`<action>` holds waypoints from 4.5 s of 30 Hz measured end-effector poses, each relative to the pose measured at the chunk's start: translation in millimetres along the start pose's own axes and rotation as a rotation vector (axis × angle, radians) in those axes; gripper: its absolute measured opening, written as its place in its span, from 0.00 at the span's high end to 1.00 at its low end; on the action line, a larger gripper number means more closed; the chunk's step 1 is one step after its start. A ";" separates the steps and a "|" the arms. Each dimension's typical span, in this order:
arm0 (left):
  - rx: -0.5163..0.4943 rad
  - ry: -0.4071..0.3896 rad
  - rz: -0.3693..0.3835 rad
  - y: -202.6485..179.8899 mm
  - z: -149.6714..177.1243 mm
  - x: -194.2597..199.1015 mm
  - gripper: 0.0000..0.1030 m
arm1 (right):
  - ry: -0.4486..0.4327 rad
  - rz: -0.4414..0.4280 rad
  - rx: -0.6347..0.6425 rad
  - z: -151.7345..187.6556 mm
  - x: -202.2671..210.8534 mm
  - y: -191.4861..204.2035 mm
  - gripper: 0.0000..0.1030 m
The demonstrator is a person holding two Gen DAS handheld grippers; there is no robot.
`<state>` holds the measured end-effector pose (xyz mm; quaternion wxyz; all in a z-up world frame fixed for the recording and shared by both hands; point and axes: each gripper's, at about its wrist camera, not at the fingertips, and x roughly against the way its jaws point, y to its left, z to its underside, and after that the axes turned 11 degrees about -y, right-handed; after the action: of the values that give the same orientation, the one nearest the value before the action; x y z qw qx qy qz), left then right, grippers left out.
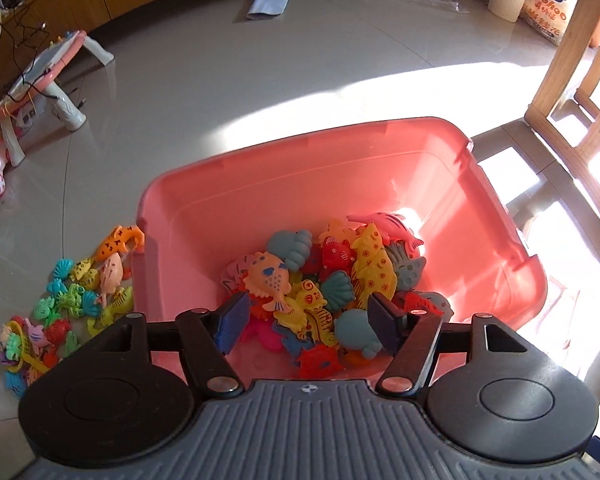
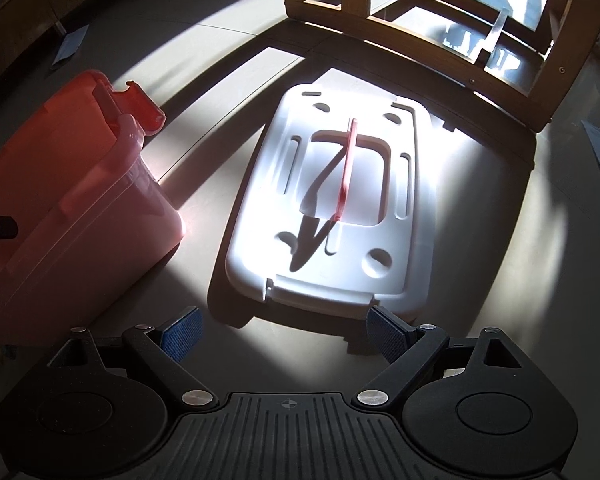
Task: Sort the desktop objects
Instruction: 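Lower the red fish into the pink bin and open the left gripper, then withdraw the left gripper while moving the right gripper toward the white lid, then close the right gripper on the pink lid handle while the left gripper grasps it too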
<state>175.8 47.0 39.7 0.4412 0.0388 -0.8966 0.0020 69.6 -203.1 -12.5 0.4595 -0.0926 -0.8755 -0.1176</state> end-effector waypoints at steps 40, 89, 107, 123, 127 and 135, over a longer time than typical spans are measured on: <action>-0.225 -0.063 0.126 -76.8 73.6 116.3 0.14 | -0.182 0.002 -0.122 -54.4 112.5 -56.4 0.13; -0.452 0.027 0.374 -272.9 105.9 -53.0 0.15 | 0.269 -0.100 -0.161 -151.4 -161.1 -103.6 0.48; -0.496 0.109 0.362 -289.8 102.4 -89.6 0.57 | 0.315 -0.111 -0.131 -146.5 -194.9 -93.1 0.69; -0.516 0.138 0.401 -290.9 101.4 -95.4 0.85 | 0.316 -0.107 -0.124 -144.9 -210.5 -92.0 0.91; -0.512 0.142 0.403 -288.5 100.9 -94.5 0.89 | 0.315 -0.114 -0.146 -144.9 -210.7 -92.4 0.91; -0.521 0.130 0.412 -279.2 92.2 -78.7 0.91 | 0.305 -0.139 -0.186 -150.4 -196.9 -90.0 0.92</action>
<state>170.6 -229.5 -87.4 0.4829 -0.2576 -0.8258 -0.1356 273.4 -343.4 -103.4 0.5670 -0.0550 -0.7854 -0.2421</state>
